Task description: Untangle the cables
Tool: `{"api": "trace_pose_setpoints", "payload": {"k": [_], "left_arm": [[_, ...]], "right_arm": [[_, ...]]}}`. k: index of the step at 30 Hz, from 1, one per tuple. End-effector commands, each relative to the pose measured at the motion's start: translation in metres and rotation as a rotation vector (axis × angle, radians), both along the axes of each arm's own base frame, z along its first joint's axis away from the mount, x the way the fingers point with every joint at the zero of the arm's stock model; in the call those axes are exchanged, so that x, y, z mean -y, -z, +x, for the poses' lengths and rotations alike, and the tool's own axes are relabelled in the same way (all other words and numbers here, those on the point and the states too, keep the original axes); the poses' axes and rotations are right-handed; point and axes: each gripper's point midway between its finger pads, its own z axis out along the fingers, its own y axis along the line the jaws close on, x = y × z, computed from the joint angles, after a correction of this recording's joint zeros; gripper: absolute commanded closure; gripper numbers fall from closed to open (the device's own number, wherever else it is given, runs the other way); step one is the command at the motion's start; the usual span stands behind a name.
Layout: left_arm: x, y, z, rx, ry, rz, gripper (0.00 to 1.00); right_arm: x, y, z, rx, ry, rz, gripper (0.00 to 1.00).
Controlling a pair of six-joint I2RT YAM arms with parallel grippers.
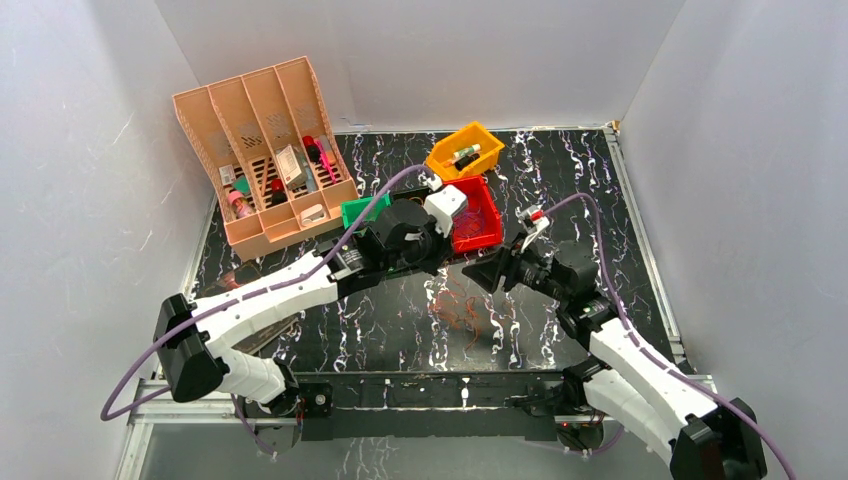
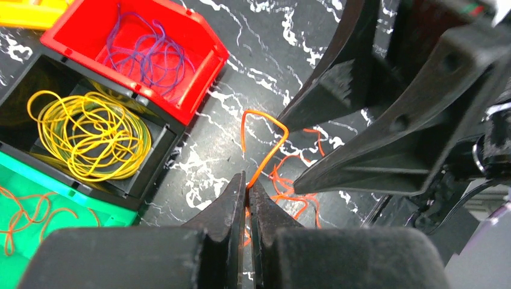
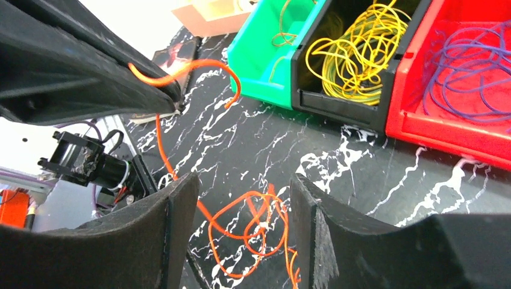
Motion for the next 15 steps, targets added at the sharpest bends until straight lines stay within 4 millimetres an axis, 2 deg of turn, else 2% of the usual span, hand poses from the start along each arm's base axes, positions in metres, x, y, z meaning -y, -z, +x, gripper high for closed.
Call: {"api": "trace_pose_setpoints", "payload": {"k": [1,6,15], "left_arm": [[-0.009,-0.043,0.002,0.029,-0.047,-0.046,1.0],[-0.01,-0.053,0.005,0.03,-0.074,-0.046,1.0],[-0.01,-0.075,0.006,0.051,-0.073,-0.073,1.0]], "right_arm": [[-0.017,-0.045,-0.001,0.2,-0.084,0.132,0.35],[-0.029,-0.056,-0.005,0.258,-0.133,0.154,0.35],[-0.045,-0.051,-0.011,0.275,-0.181,0.142,0.35]]}}
